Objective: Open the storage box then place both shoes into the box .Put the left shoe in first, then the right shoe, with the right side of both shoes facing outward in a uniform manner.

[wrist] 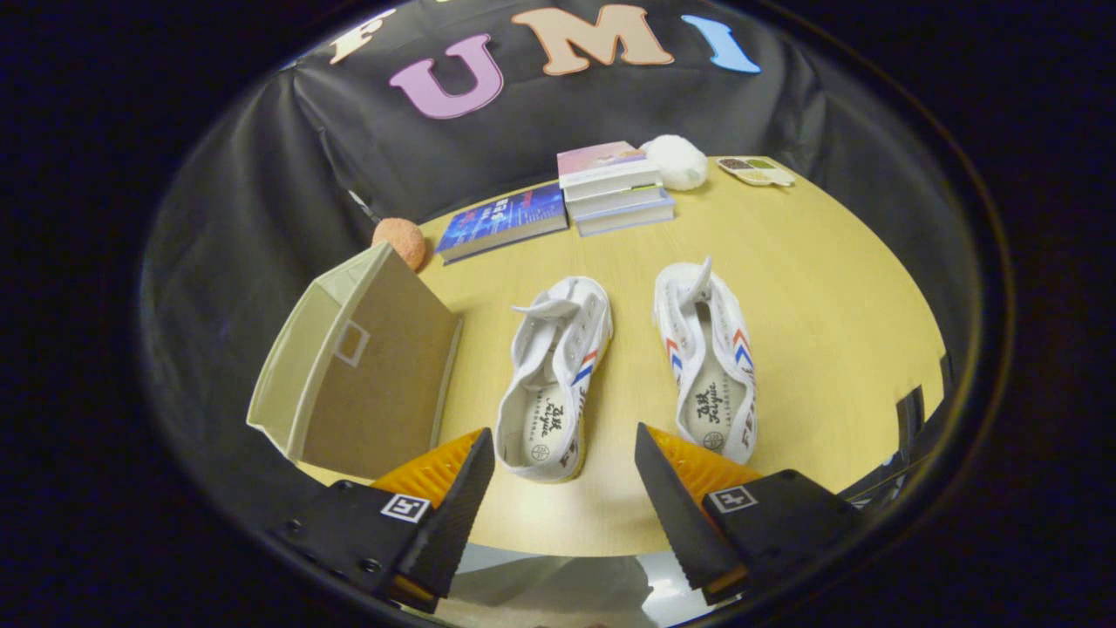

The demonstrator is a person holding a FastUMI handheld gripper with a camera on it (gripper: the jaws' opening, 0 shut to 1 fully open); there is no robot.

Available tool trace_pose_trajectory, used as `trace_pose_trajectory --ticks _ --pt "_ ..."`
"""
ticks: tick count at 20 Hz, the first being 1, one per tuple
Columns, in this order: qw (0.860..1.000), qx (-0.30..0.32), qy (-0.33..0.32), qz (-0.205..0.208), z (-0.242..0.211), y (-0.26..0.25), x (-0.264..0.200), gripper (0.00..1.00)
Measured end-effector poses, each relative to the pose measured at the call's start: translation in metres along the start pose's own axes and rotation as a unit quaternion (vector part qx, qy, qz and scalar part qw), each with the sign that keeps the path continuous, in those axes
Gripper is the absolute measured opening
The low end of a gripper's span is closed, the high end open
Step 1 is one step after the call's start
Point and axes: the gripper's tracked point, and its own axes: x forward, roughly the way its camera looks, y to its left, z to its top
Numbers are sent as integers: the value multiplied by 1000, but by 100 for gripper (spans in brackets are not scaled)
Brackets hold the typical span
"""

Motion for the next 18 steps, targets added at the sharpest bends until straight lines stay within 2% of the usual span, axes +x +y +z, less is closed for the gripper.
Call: trace_pose_trajectory --ticks 5,10,15,18 --pt "1000 -14 21 -16 -1 -5 40 98" --pt "998 -24 39 -53 8 -24 86 83" --pt "997 8 38 -62 25 -29 110 75" --pt "997 33 42 -53 30 -18 121 57"
